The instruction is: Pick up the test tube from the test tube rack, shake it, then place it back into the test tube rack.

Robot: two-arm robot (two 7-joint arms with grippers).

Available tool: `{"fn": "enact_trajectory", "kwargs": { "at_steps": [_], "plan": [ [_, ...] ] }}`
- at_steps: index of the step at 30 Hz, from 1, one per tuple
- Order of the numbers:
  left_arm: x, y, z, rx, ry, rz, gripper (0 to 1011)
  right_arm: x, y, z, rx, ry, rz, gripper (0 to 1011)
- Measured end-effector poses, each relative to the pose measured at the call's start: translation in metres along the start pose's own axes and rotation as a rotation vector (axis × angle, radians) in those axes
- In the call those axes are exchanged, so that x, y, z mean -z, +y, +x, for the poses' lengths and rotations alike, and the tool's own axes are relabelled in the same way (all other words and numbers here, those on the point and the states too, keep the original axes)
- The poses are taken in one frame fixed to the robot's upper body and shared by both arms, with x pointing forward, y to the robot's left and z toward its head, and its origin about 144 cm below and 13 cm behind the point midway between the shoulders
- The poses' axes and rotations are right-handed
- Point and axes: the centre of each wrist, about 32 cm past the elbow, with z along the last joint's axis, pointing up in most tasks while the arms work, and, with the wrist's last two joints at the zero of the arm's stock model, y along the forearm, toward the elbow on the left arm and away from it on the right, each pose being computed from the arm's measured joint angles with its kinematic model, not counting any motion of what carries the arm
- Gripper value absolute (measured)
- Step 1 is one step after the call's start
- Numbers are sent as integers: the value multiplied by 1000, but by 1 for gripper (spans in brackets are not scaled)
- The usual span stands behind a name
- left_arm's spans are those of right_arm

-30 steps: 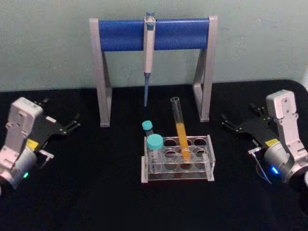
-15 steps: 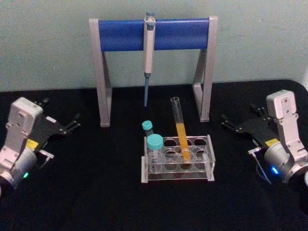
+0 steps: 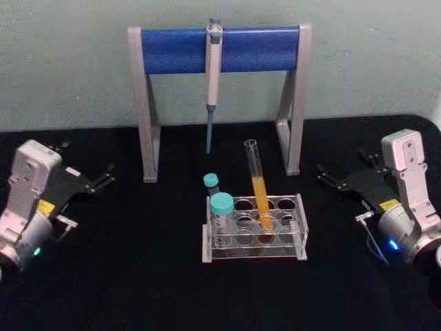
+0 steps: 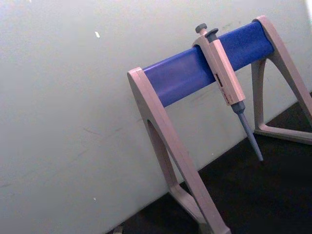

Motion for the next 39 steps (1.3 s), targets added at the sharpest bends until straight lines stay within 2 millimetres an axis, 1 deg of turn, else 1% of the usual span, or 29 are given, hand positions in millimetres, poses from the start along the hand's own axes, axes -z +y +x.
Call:
{"fn": "enact_trajectory", "kwargs": {
  "at_steps": [39],
  "plan": [
    [0, 0, 0, 0, 0, 0, 1001, 0, 0, 0, 0, 0, 0, 1000]
  ]
}}
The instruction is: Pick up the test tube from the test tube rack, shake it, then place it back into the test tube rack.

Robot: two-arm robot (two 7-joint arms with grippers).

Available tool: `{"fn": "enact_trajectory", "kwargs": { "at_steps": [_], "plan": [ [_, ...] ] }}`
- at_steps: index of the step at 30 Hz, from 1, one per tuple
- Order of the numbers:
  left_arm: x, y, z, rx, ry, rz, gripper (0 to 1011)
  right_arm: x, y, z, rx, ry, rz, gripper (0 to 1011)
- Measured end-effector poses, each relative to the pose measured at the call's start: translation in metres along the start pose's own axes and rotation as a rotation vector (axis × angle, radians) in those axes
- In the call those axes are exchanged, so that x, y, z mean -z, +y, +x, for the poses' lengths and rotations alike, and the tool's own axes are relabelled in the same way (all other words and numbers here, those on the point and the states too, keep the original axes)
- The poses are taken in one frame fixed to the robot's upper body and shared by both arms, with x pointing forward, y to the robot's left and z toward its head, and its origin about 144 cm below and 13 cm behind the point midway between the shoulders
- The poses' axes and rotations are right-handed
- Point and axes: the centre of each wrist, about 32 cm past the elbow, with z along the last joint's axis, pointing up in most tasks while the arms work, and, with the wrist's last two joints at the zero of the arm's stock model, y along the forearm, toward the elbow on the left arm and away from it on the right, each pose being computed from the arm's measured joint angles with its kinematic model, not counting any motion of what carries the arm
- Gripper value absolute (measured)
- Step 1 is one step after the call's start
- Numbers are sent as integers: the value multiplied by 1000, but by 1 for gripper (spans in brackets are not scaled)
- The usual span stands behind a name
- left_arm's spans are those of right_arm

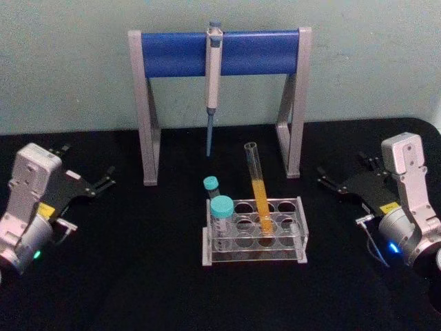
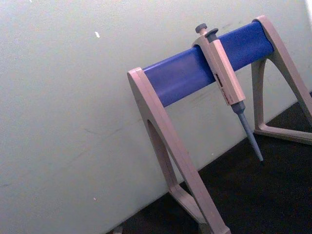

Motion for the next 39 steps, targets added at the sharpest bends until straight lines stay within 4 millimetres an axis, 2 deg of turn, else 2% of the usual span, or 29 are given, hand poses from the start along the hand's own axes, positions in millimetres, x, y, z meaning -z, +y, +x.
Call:
{"fn": "enact_trajectory", "kwargs": {
  "at_steps": [39],
  "plan": [
    [0, 0, 0, 0, 0, 0, 1001, 0, 0, 0, 0, 0, 0, 1000]
  ]
}}
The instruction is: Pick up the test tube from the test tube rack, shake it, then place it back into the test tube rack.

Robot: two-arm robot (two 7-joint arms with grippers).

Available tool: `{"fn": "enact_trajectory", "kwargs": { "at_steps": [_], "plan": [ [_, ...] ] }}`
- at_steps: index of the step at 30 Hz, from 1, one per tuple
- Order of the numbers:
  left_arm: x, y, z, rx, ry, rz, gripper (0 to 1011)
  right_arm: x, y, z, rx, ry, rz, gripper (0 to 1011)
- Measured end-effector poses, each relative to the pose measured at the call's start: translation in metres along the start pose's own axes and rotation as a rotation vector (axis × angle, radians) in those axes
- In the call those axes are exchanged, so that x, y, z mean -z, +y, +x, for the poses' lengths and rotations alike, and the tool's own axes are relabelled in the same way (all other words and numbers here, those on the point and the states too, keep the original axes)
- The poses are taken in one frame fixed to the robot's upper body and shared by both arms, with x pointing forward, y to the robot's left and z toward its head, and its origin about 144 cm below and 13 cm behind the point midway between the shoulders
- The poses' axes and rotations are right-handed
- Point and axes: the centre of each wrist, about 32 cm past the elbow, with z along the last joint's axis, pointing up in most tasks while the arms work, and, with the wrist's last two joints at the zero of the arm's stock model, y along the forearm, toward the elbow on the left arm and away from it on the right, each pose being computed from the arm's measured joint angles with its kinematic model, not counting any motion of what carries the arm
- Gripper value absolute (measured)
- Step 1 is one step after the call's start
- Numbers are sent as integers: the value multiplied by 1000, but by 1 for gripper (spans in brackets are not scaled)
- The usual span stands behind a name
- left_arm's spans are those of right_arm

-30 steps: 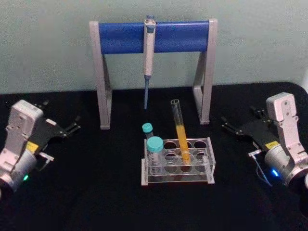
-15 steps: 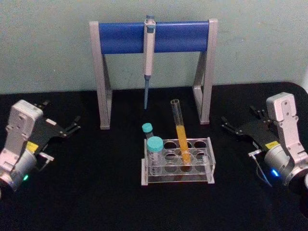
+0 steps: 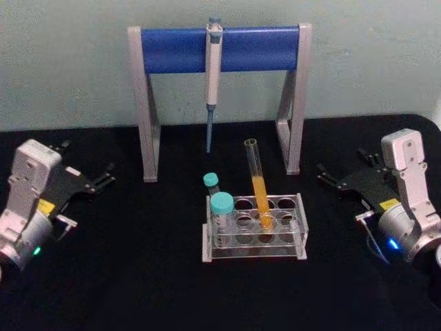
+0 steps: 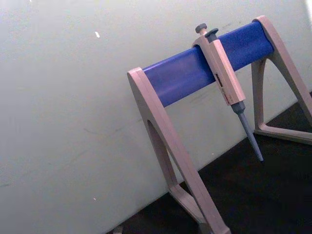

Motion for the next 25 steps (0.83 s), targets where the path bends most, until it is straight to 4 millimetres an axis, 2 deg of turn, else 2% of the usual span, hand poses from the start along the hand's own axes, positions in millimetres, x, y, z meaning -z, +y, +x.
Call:
{"fn": "enact_trajectory", "kwargs": {
  "at_steps": [25],
  "plan": [
    [0, 0, 0, 0, 0, 0, 1001, 0, 0, 0, 0, 0, 0, 1000]
  ]
}}
